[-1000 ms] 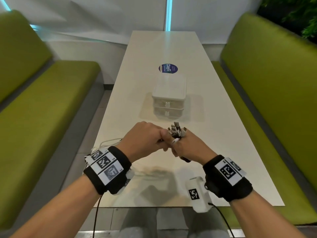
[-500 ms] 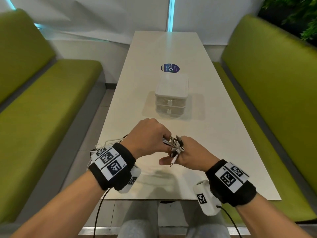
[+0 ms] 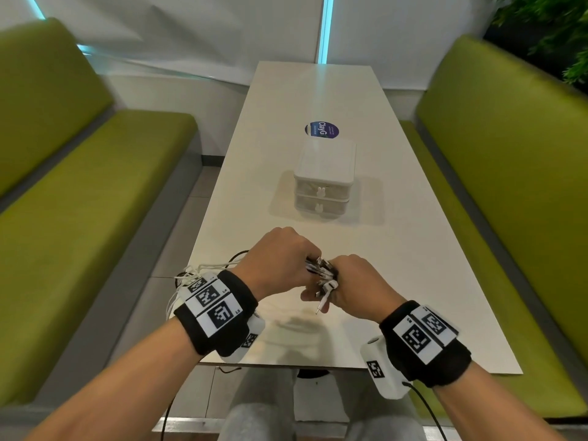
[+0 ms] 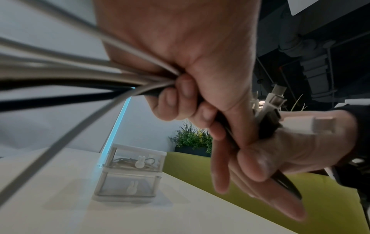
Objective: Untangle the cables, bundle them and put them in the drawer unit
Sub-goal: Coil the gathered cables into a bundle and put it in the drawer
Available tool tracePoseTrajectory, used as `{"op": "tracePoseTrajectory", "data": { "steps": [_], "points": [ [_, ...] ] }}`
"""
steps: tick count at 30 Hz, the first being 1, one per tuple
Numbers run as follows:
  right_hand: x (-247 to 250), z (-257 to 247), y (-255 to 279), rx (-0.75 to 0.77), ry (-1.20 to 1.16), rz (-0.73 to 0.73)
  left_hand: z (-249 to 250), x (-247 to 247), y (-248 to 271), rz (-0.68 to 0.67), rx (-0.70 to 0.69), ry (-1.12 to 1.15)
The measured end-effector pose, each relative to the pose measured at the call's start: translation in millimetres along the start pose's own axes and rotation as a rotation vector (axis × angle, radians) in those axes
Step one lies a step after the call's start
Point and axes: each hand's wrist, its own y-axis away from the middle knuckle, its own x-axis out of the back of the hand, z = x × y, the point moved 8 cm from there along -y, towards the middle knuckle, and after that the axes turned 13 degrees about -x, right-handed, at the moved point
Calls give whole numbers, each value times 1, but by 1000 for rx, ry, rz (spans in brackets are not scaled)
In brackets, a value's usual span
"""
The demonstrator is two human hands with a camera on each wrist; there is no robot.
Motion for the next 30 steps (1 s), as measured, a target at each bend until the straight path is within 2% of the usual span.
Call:
{"op": "tracePoseTrajectory", "data": {
  "steps": [7,10,12,17,20,22,24,27,30],
  "points": [
    [-9,-2,-5,-8,-30,-87,-11,-13,-1,-134,80,-51],
    [-16,-2,-8,26,50,-101,-19,-23,0,-156,117,-50],
    [-16,0,-10,-2,-27,-135,-24,-28,1,-157,121,-23],
    [-21,-2,-8,-74,-330,-339,-25,-34,4,-147,113,157],
    [-15,0,-1,-81,-311,-390,-26,-32,10,-175,73,326],
    [-7,4,-3,-73,-267,-347,-22,-31,19,-234,52,433],
    [-3,6,-7,-74,-246,-304,-17,-29,25,-193,73,449],
    [-5,2,-10,-90,-243,-289,-14,-24,25,-32,132,318],
    [-8,-2,-7,-82,-213,-321,-12,-23,19,-9,121,199]
  ]
}}
